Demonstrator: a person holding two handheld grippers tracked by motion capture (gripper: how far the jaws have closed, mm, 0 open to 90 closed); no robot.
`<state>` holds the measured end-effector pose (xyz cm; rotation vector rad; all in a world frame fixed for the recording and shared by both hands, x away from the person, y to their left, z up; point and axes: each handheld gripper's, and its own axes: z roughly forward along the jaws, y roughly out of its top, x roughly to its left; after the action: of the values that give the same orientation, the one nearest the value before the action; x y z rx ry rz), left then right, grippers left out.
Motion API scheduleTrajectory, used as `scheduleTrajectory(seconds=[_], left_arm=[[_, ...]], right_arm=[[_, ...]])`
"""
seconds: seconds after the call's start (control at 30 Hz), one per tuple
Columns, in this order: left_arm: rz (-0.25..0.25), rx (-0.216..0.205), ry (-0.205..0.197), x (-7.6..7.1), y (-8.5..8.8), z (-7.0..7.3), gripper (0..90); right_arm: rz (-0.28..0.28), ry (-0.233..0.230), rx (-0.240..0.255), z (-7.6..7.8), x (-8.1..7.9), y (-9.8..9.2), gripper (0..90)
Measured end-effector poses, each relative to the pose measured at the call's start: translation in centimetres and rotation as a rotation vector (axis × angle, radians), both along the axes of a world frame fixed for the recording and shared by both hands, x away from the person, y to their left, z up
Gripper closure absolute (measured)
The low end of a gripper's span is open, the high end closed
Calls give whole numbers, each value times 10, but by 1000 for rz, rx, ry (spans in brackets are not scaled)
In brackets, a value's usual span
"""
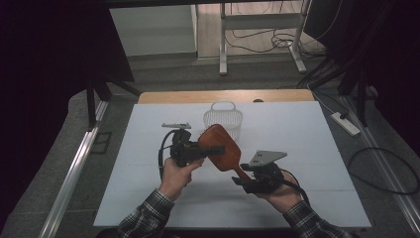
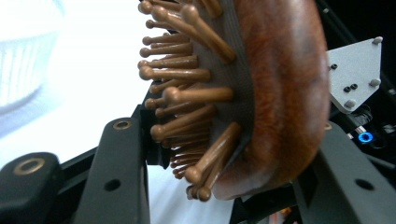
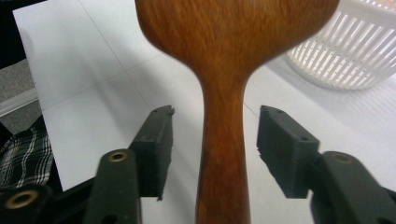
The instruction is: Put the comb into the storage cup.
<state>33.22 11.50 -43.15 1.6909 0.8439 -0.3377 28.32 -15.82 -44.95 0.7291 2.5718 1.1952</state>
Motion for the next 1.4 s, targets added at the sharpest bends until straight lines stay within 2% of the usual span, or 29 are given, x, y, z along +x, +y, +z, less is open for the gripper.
scheduleTrajectory(seconds=[0.03,0.2,0.27,0.47,0.6,0.73,0.8,0.87,1.07,1.27,1.4], left_arm=[[0,0,0,0,0,0,532],[20,63,-47,-1,1,9,531],[30,67,-53,1,1,12,530],[60,113,-87,7,4,22,529],[80,133,-108,11,6,30,529],[95,155,-119,16,8,34,528],[107,170,-127,19,10,37,528],[119,176,-129,22,11,39,528],[141,179,-136,28,15,47,528],[161,184,-146,34,18,55,527],[182,180,-151,39,21,60,528]], right_arm=[[0,4,0,0,0,0,424],[9,42,3,0,3,-2,351],[16,70,8,0,5,-4,305],[-12,43,10,1,5,-12,196],[-29,61,23,2,7,-18,137],[-43,63,-2,0,7,-20,115],[-48,61,-35,-3,7,-21,83],[-41,70,-63,-5,5,-23,51],[-49,83,-74,-7,0,-31,8],[-79,105,-54,-7,-3,-44,0],[-93,99,-55,-6,-6,-52,0]])
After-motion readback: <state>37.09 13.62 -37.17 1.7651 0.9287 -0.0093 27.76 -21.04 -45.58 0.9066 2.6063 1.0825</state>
